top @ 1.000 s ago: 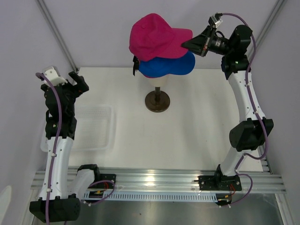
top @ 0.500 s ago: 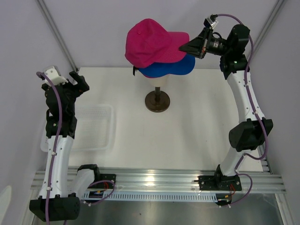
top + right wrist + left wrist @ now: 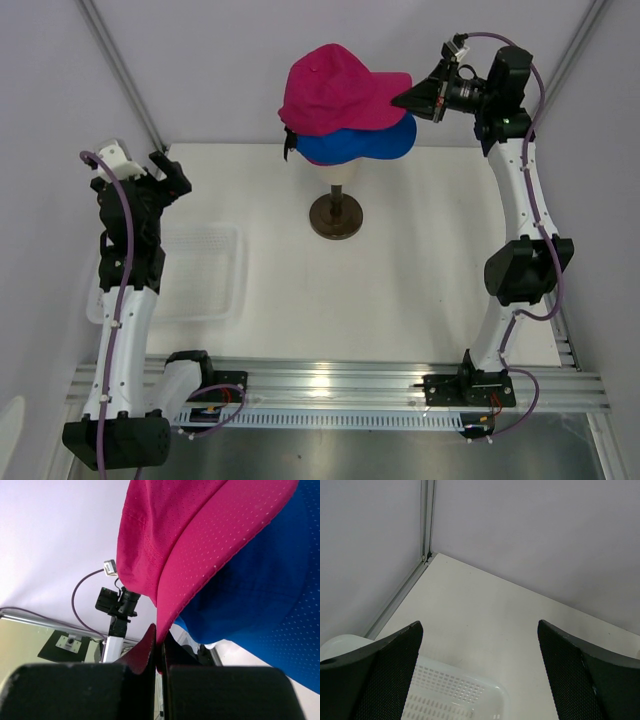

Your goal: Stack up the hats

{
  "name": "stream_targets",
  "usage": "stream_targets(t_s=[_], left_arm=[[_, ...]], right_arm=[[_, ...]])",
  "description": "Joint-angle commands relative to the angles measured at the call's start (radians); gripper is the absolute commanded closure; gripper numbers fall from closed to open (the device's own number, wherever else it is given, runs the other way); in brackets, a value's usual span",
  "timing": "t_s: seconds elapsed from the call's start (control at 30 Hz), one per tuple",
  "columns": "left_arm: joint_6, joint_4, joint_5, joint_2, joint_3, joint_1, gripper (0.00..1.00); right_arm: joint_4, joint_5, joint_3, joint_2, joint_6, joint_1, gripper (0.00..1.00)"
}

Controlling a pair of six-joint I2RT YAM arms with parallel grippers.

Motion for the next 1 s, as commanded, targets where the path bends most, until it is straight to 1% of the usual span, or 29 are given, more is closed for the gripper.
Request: stream_targets(t_s=[0.0, 0.03, 0.07, 0.13, 0.3, 0.4, 0.43, 0.5, 0.67, 0.77, 0.87, 0.97], left_arm=[[-0.004, 0.041, 0.005, 0.004, 0.023, 0.003, 0.02], [-0.004, 0.041, 0.003, 0.004, 0.021, 0.003, 0.02], [-0.004, 0.04, 0.003, 0.006, 0.023, 0.003, 0.02], [-0.002, 0.04, 0.0, 0.006, 0.024, 0.003, 0.02], [-0.002, 0.038, -0.003, 0.007, 0.023, 0.003, 0.02], [-0.01, 0.036, 0.005, 0.01, 0.024, 0.001, 0.02], [-0.012, 0.036, 0.005, 0.009, 0.021, 0.003, 0.02], [-0.01, 0.035, 0.002, 0.009, 0.023, 0.003, 0.03], [0.001, 0.026, -0.012, -0.005, 0.024, 0.001, 0.03], [0.001, 0.026, -0.015, -0.003, 0.021, 0.001, 0.03], [-0.007, 0.038, -0.009, 0.004, 0.021, -0.008, 0.04], [-0.015, 0.065, 0.026, 0.018, 0.023, -0.025, 0.07]], right_arm=[[-0.114, -0.008, 0.086, 0.025, -0.103, -0.023, 1.0], [-0.175, -0.003, 0.092, 0.026, -0.126, -0.026, 1.0], [-0.206, 0.012, 0.092, 0.028, -0.175, -0.031, 1.0], [-0.283, 0.023, 0.091, 0.025, -0.218, -0.032, 1.0], [-0.393, 0.003, 0.085, 0.02, -0.332, -0.047, 1.0], [-0.377, -0.018, 0.053, 0.02, -0.328, -0.05, 1.0], [-0.342, -0.026, 0.042, 0.02, -0.306, -0.082, 1.0], [-0.323, -0.049, 0.031, 0.026, -0.297, -0.092, 1.0], [-0.323, -0.092, 0.023, 0.049, -0.318, -0.13, 1.0], [-0.311, -0.126, -0.009, 0.06, -0.332, -0.127, 1.0], [-0.354, -0.134, -0.023, 0.082, -0.378, -0.12, 1.0], [-0.394, -0.138, -0.02, 0.109, -0.423, -0.104, 1.0]])
